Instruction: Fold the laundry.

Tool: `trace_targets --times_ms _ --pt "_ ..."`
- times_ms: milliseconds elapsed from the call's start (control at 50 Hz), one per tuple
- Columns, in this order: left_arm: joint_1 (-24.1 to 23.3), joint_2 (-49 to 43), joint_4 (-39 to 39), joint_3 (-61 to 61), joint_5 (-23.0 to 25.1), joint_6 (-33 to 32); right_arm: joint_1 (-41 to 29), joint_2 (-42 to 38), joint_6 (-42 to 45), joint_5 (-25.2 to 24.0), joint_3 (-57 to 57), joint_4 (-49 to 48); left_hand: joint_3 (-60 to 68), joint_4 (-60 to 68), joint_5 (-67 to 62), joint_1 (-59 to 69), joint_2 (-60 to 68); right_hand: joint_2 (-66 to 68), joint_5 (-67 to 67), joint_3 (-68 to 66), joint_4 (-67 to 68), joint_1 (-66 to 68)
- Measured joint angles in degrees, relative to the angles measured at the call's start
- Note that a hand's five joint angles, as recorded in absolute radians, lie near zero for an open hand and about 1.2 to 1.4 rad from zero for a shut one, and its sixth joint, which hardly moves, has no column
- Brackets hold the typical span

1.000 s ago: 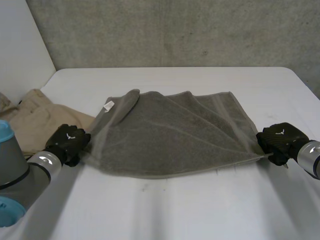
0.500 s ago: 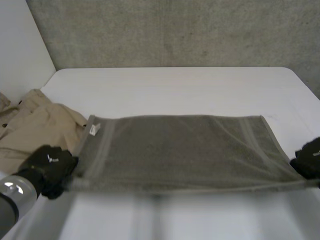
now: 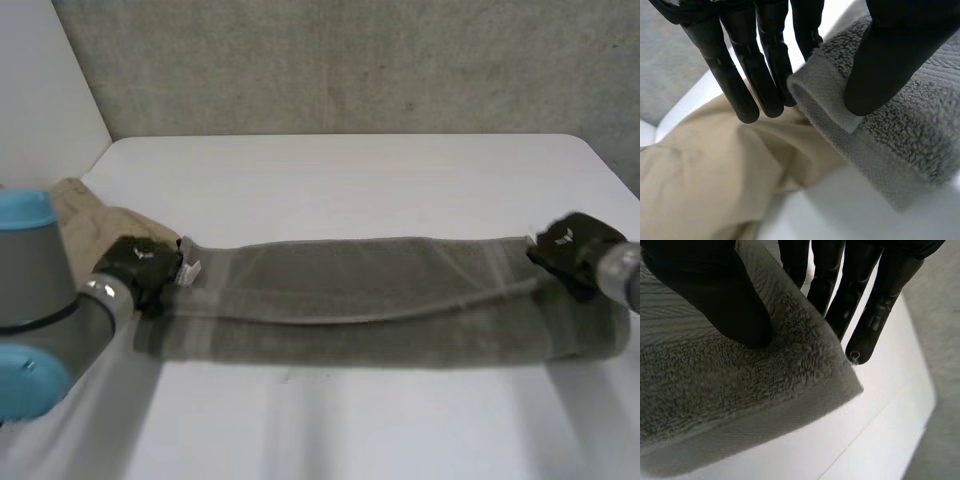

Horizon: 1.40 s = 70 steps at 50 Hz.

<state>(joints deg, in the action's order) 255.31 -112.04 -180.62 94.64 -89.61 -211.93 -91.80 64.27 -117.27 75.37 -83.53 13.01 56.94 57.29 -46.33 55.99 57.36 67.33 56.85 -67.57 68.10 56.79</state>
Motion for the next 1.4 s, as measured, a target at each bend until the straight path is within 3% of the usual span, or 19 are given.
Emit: trace_targets --times_ms 140,300,320,360,440,460,480,620,680,700,780,820,1000,1200,1300,1360,1400 --pt "-0.41 -9.32 -2.48 -10.60 -4.22 1.33 -5.18 -11.77 -0.25 3.94 13.11 -7.49 0.00 0.00 -0.01 0.00 0.00 0.00 0.00 0.00 0.00 0.00" --pt "-0.95 -15.30 -5.32 -17.47 -4.97 1.09 -7.49 -23.00 0.17 5.38 25.84 -9.83 -2.39 -2.70 1.96 -2.14 -2.73 -0.57 -0.43 0.63 -0.76 -0.27" --pt "-1.13 -16.08 -5.67 -18.20 -4.95 1.05 -7.90 -25.41 0.14 5.98 28.59 -9.92 -8.71 -9.08 8.08 -9.25 -9.90 -15.34 -13.13 14.17 -14.53 -12.81" --pt "-1.36 -16.54 -5.95 -18.72 -4.97 0.99 -8.31 -27.36 -0.02 6.64 30.89 -10.01 -20.95 -21.18 20.19 -21.94 -21.58 -31.15 -28.99 30.01 -30.34 -26.28" --pt "-1.90 -16.26 -6.88 -19.36 -5.95 0.89 -8.87 -29.32 -1.98 8.16 34.59 -11.36 -34.15 -35.09 34.21 -34.84 -34.82 -42.64 -41.60 42.37 -42.66 -37.19" --pt "-2.01 -15.82 -7.32 -19.49 -6.45 0.88 -8.96 -29.38 -3.09 8.54 35.33 -11.97 -36.19 -37.09 36.33 -35.58 -37.03 -54.31 -52.90 54.74 -54.70 -45.16" --pt "-2.09 -15.39 -7.69 -19.59 -6.88 0.89 -9.02 -29.32 -4.18 8.84 35.93 -12.58 -39.22 -40.04 39.34 -37.96 -40.08 -54.80 -53.01 55.23 -54.89 -45.26" --pt "-2.53 -7.66 -12.10 -17.81 -10.01 1.03 -8.57 -21.95 -18.94 9.79 36.58 -15.92 -42.95 -43.86 42.98 -41.72 -43.97 -54.80 -53.01 55.29 -54.89 -45.26" --pt "-2.56 -6.79 -12.40 -17.36 -10.05 1.04 -8.50 -21.06 -20.12 9.76 36.29 -15.99 -42.95 -43.86 42.98 -41.72 -43.97 -54.80 -53.01 55.29 -54.89 -45.26" --pt "-2.91 -2.54 -13.24 -14.15 -9.15 0.97 -8.14 -15.15 -25.93 9.10 32.92 -15.60 -42.95 -44.07 42.98 -41.71 -44.18 -54.80 -53.01 55.29 -54.89 -45.26" --pt "-3.85 1.31 -13.15 -8.95 -6.49 0.81 -6.86 -8.02 -29.25 6.83 26.08 -12.89 -43.42 -44.09 43.38 -41.72 -44.24 -54.80 -53.01 55.29 -54.89 -45.26" --pt "-4.08 1.94 -13.11 -7.68 -5.86 0.79 -6.25 -6.64 -29.48 6.07 24.24 -11.98 -43.61 -44.09 43.38 -41.72 -44.29 -54.80 -53.01 55.29 -54.89 -45.26" --pt "-5.48 7.20 -13.56 7.10 -2.64 1.23 4.06 2.18 -25.59 -7.11 1.27 -1.20 -43.61 -44.09 43.39 -41.72 -44.41 -52.10 -50.80 51.84 -52.79 -43.70" --pt "-5.44 6.87 -14.98 9.24 -2.83 1.41 10.10 1.00 -19.37 -12.33 -11.63 -11.02 -43.61 -44.09 43.38 -41.72 -44.41 -44.94 -44.34 44.38 -44.92 -36.92" --pt "-5.42 6.68 -15.16 9.06 -2.86 1.43 11.23 -2.47 -18.07 -12.56 -12.75 -17.37 -43.61 -44.09 43.38 -41.72 -44.41 -30.77 -32.21 31.75 -32.28 -25.53" --pt "-5.41 6.65 -15.15 9.09 -2.90 1.43 11.52 -4.58 -17.94 -12.62 -12.03 -19.29 -43.61 -44.09 43.38 -41.72 -44.41 -11.77 -13.05 12.39 -12.88 -9.37" --pt "-5.40 6.65 -15.14 9.10 -2.91 1.43 11.54 -4.91 -17.95 -12.64 -11.81 -19.46 -43.61 -44.09 43.39 -41.72 -44.41 -6.50 -8.35 7.65 -8.11 -6.00"
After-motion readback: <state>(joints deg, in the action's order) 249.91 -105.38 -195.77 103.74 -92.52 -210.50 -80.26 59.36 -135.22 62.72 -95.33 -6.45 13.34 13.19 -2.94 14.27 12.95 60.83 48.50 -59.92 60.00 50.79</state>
